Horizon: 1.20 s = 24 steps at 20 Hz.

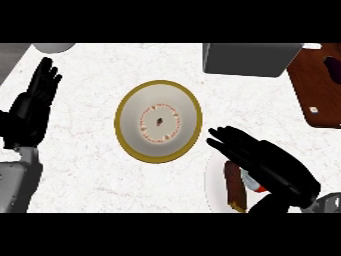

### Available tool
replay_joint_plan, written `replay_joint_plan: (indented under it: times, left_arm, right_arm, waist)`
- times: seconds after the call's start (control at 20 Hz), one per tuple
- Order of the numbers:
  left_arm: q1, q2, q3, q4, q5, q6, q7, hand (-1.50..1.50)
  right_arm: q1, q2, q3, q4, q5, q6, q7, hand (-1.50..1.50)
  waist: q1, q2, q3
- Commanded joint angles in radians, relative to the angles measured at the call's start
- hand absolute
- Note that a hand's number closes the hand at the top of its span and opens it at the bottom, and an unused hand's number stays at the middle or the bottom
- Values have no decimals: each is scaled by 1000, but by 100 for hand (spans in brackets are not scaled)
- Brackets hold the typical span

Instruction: Pick the can from the plate and place it in the bowl

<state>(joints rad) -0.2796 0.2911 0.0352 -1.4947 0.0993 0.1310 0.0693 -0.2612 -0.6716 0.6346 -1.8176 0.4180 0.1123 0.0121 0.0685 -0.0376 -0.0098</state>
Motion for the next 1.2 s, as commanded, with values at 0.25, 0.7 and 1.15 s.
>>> replay_joint_plan:
  times: [0.25,0.7,1.15]
  left_arm:
    - [49,55,107,-3,56,-25,-57,0]
    - [29,72,142,11,84,-45,-74,0]
    - [34,96,164,-23,103,-66,-51,0]
  right_arm:
    - [-42,25,379,-105,697,-23,259,-150]
    - [-43,263,590,-66,1007,506,691,-150]
    - [59,493,617,-63,1040,1051,905,-150]
  waist:
    - [-64,3,3]
    - [-93,18,2]
    - [-81,30,7]
